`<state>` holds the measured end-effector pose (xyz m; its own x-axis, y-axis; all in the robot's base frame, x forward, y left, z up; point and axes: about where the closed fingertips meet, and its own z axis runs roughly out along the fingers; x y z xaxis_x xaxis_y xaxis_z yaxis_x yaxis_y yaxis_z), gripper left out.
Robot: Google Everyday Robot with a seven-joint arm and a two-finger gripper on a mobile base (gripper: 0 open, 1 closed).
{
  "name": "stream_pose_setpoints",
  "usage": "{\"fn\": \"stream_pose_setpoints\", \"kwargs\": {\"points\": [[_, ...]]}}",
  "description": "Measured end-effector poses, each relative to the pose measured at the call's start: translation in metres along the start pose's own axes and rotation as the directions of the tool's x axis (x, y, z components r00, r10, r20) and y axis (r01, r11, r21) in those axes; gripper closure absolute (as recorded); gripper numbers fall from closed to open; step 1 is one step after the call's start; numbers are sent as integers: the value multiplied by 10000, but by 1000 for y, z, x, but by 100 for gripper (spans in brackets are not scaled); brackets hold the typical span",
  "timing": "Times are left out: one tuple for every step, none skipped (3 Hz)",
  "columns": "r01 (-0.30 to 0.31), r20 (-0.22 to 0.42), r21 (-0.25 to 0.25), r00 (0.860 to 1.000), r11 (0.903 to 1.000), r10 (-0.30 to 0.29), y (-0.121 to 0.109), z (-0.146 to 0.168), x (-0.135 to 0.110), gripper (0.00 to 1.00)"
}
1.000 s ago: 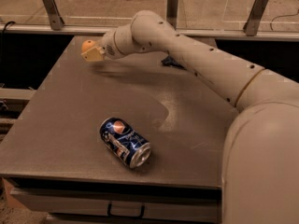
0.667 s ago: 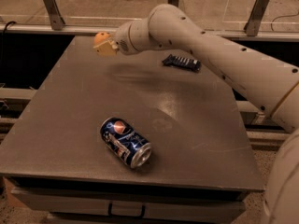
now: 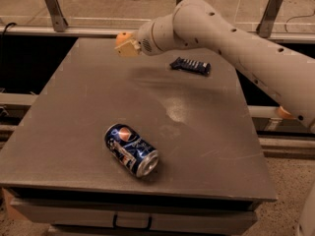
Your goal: Move orange near rxbar blueberry
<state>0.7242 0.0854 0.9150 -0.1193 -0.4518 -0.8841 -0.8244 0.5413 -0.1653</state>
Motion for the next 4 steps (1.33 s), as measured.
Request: {"fn": "stream_pose_setpoints", "kwargs": {"points": [[4,-752,1143,9971,9934,82,-38,-64,24,100],[-72,-1382,2508,9895,9680,432,-78,-130,53,100],[-284,-2055,3642,9724,9309,1101,-105,-193,89,100],[-646,-2372,4234,9548,9037,1794,-109,-228,121,100]]}}
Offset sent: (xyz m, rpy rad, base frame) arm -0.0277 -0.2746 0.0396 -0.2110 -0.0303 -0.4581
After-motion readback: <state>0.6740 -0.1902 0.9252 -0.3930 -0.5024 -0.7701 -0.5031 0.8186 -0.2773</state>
